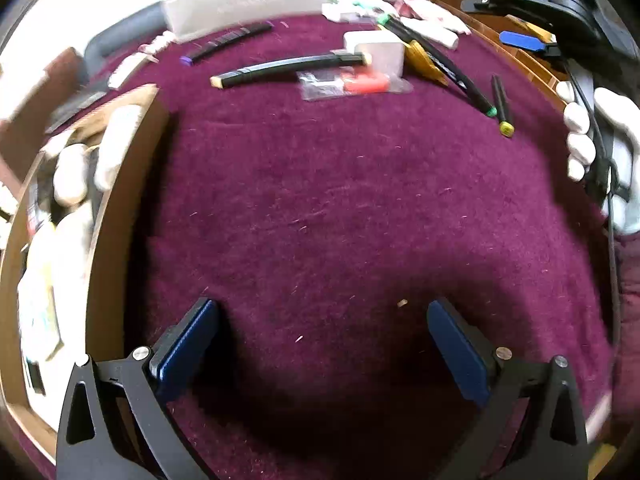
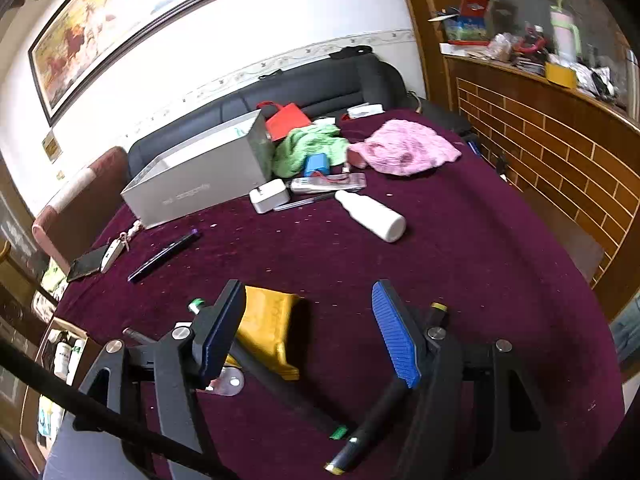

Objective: Organize objects
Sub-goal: 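Move both open tools back over the items on the table, then grasp a black marker with the left tool and lift it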

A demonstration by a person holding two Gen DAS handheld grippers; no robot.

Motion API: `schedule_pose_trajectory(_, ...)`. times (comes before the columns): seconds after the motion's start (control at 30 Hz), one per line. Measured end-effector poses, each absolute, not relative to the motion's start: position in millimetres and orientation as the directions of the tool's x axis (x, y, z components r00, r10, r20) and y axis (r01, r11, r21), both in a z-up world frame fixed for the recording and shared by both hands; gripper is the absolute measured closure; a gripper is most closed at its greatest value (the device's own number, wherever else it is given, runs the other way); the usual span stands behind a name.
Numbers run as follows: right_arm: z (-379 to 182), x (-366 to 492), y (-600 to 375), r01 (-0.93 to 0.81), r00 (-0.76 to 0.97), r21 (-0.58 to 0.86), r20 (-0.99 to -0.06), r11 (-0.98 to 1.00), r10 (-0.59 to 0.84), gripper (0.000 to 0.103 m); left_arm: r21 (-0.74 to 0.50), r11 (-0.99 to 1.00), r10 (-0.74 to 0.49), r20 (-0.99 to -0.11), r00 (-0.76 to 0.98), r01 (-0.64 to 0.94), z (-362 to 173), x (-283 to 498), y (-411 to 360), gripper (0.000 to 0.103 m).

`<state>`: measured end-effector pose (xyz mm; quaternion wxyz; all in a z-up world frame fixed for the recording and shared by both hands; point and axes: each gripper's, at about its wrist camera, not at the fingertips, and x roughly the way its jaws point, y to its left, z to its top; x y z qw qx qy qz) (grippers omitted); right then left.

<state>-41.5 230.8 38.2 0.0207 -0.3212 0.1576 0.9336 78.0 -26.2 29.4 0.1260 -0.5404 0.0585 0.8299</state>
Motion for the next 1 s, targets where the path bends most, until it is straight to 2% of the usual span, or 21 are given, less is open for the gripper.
schedule_pose_trajectory(0.07, 35.2, -40.3, 239.5, -0.158, -0.791, 0.298, -0.609, -0.942, -0.060, 0.037, -0.104, -0.957, 0.214, -0.884, -0.415, -0.271, 50.2, 58.4, -28.6, 0.008)
schedule_pose_trajectory(0.1, 32.8, -39.7, 245.7, -0.177, -0.787, 0.316, -0.614, -0.932, -0.059, 0.037, -0.076, -0.960, 0.197, -0.867, -0.459, -0.269, 62.5, 46.7, -27.8, 0.008)
schedule_pose_trajectory(0.23, 24.5, -41.5, 265.0, -0.230, -0.771, 0.378, -0.633, -0.897, -0.069, 0.037, 0.168, -0.933, 0.089, -0.751, -0.654, -0.319, 94.0, -10.6, -14.0, 0.008)
schedule_pose_trajectory(0.37, 16.9, -43.6, 277.0, -0.269, -0.756, 0.410, -0.651, -0.871, -0.073, 0.037, 0.249, -0.952, -0.050, -0.700, -0.713, -0.177, 94.5, -79.8, -23.8, 0.007)
schedule_pose_trajectory(0.47, 14.4, -44.8, 279.0, -0.281, -0.751, 0.402, -0.658, -0.871, -0.061, 0.037, 0.296, -0.948, -0.130, -0.690, -0.712, -0.114, 83.0, -117.1, -16.6, 0.007)
schedule_pose_trajectory(0.53, 13.3, -46.5, 277.0, -0.278, -0.746, 0.395, -0.663, -0.876, -0.062, 0.037, 0.271, -0.949, -0.087, -0.714, -0.695, -0.160, 77.0, -128.1, -2.1, 0.007)
schedule_pose_trajectory(0.63, 13.2, -47.3, 271.0, -0.268, -0.745, 0.367, -0.665, -0.891, -0.050, 0.037, 0.374, -0.898, -0.123, -0.716, -0.687, -0.230, 63.7, -137.6, 31.5, 0.007)
schedule_pose_trajectory(0.8, 13.4, -48.7, 267.5, -0.261, -0.747, 0.335, -0.664, -0.905, -0.030, 0.037, 0.218, -0.882, 0.025, -0.863, -0.505, -0.417, 61.5, -118.1, 53.8, 0.009)
schedule_pose_trajectory(0.87, 12.4, -49.1, 267.7, -0.259, -0.744, 0.340, -0.667, -0.904, -0.037, 0.037, 0.184, -0.873, 0.067, -0.872, -0.485, -0.451, 68.6, -100.0, 53.9, 0.010)
schedule_pose_trajectory(1.0, 11.0, -50.5, 267.1, -0.263, -0.742, 0.344, -0.669, -0.901, -0.039, 0.037, 0.004, -0.868, 0.191, -0.920, -0.343, -0.496, 82.2, -69.6, 36.9, 0.011)
